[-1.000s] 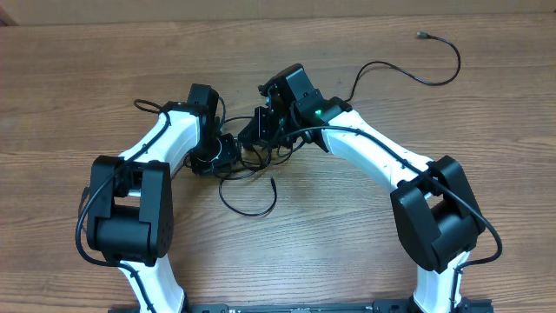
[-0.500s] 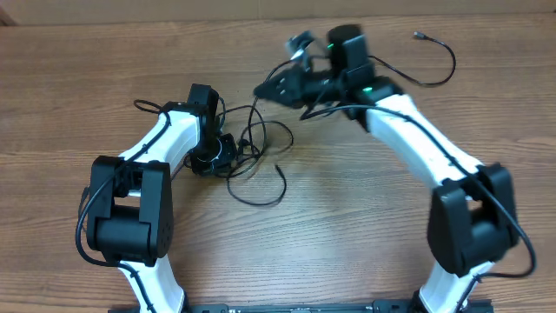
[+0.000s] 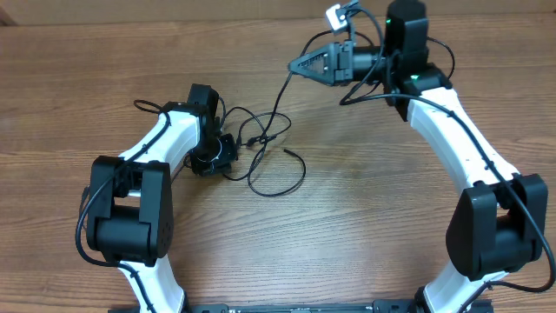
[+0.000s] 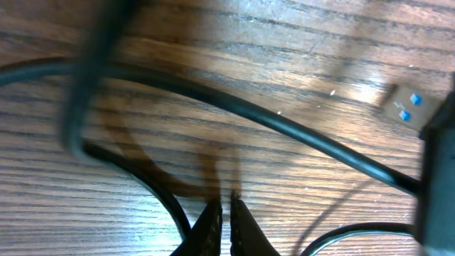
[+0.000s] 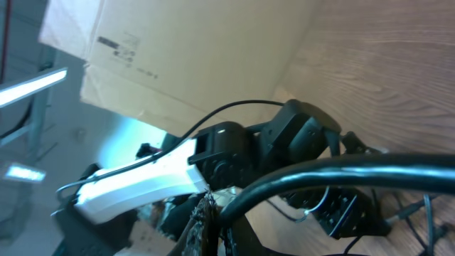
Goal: Untangle cables
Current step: 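Pull the right gripper up and right, drawing a strand out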
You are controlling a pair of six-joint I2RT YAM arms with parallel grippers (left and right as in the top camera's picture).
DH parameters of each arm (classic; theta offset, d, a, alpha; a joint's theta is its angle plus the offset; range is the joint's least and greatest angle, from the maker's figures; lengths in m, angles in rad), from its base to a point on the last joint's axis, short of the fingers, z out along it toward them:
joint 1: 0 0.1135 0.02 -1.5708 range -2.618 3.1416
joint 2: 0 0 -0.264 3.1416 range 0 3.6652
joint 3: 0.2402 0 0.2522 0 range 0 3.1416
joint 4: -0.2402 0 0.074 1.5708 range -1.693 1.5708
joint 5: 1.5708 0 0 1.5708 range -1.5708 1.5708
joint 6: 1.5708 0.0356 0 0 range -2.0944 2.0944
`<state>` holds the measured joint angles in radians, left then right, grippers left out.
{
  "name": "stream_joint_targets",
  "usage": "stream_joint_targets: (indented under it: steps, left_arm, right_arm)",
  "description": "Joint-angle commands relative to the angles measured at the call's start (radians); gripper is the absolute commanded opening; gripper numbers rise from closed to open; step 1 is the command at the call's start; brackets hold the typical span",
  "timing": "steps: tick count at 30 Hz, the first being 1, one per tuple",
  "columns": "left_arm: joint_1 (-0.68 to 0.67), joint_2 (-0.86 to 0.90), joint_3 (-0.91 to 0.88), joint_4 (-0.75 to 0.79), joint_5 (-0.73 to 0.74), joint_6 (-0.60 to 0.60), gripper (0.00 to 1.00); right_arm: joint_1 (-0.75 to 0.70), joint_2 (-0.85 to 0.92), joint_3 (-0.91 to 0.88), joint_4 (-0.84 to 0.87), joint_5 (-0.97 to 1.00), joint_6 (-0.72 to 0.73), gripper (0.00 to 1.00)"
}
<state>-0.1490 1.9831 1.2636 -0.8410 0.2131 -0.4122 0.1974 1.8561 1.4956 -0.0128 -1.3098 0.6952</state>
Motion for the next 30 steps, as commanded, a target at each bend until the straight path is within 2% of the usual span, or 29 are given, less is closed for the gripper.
stream_joint_targets:
  steps: [1,4,14,19,24,27,30]
  left_arm:
    - [-0.002,0.057,-0.047,0.012,-0.067,0.005,0.08]
    - [-0.002,0.057,-0.047,0.011,-0.067,0.005,0.09]
    - [-0.002,0.057,-0.047,0.012,-0.066,0.005,0.09]
    - [-0.002,0.057,-0.047,0.021,-0.066,0.004,0.09]
    - [-0.002,0.057,-0.047,0.032,-0.063,-0.012,0.09]
    - [-0.002,0.057,-0.047,0.033,-0.064,-0.014,0.09]
    - [-0.002,0.057,-0.047,0.033,-0.064,-0.014,0.09]
  right_arm:
    - [-0.036,-0.031,0.005,0.020,-0.099,0.082,0.04]
    - [-0.053,-0.031,0.005,0.052,-0.114,0.157,0.04]
    - [-0.079,-0.031,0.004,0.103,-0.028,0.177,0.04]
    - [-0.060,-0.031,0.003,-0.092,0.157,0.352,0.04]
    - [0.009,-0.031,0.003,-0.312,0.330,0.344,0.04]
    - [0.063,-0.031,0.003,-0.318,0.354,0.346,0.04]
    - [0.104,-0.031,0.003,-0.230,0.308,0.353,0.04]
